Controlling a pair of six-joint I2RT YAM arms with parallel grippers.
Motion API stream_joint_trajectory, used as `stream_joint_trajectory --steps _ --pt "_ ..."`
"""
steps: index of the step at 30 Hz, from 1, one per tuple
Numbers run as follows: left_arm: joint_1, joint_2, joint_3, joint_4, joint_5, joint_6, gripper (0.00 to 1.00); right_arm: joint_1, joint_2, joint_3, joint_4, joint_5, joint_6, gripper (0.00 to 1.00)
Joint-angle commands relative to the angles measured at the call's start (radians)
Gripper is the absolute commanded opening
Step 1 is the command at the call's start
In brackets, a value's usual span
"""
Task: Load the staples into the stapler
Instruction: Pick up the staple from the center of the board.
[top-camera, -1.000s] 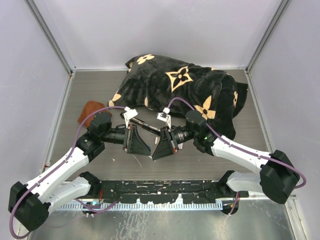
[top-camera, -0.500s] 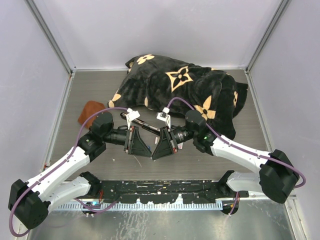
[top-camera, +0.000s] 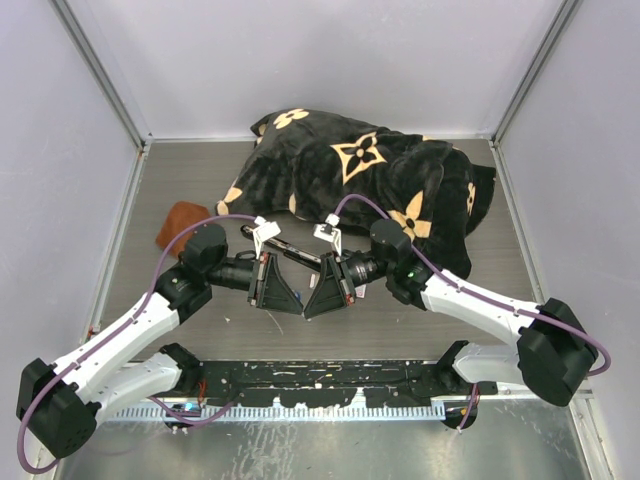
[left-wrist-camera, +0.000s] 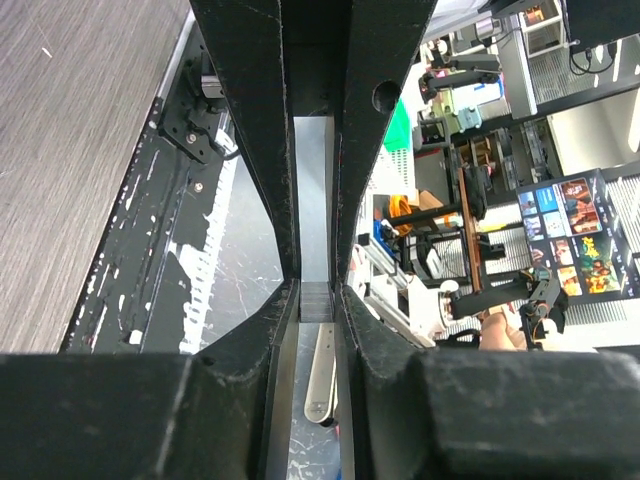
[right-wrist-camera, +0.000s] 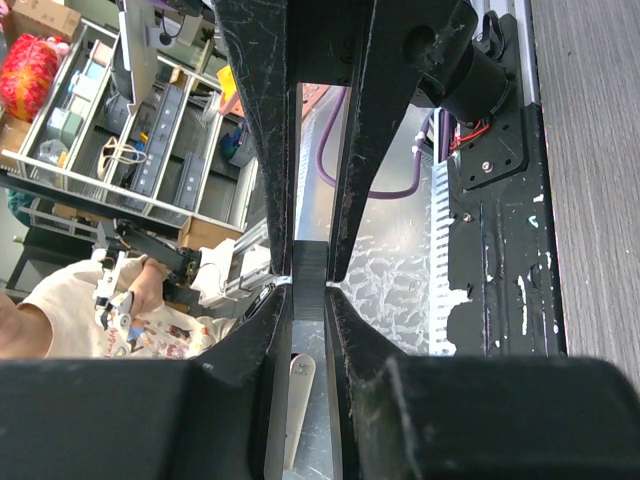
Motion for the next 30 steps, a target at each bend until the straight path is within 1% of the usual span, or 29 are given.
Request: stream_joint_trajectory --steps 1,6,9,15,19,22,25,27,29,30 --pt "-0.004 -0.006 0.038 -0.006 0.024 0.019 0.2 -0.015 -0.012 0.042 0.023 0.012 -0.022 0.18" --pt "-0.004 -0.007 0.039 -0.018 0.015 0.019 0.16 -0.023 -0.018 0.037 0.013 0.016 -0.029 0.23" --pt "-0.004 -0.009 0.04 -0.021 0.005 0.017 0.14 -0.026 -0.025 0.037 -0.003 0.021 -0.042 0.3" --pt "-0.004 -0.013 0.045 -0.024 -0.025 0.008 0.13 -0.037 -0.048 0.04 -0.077 0.042 -0.099 0.47" --pt "-0.003 -0.008 0.056 -0.051 -0.057 0.005 0.12 -0.066 -0.076 0.046 -0.162 0.055 -0.172 0.52" --pt "-0.001 -0.003 0.062 -0.078 -0.097 -0.002 0.12 -0.118 -0.12 0.029 -0.202 0.085 -0.206 0.53" --pt "0.012 0.0 0.059 -0.09 -0.154 -0.043 0.12 -0.162 -0.193 -0.002 -0.217 0.205 -0.248 0.54" --pt "0.024 0.002 0.054 -0.091 -0.208 -0.095 0.13 -0.162 -0.247 -0.025 -0.231 0.32 -0.298 0.54" --pt "0.038 0.003 0.043 -0.088 -0.265 -0.153 0.13 -0.162 -0.306 -0.076 -0.179 0.414 -0.314 0.54" --pt "0.046 0.003 0.032 -0.073 -0.29 -0.187 0.13 -0.159 -0.337 -0.109 -0.127 0.447 -0.315 0.54"
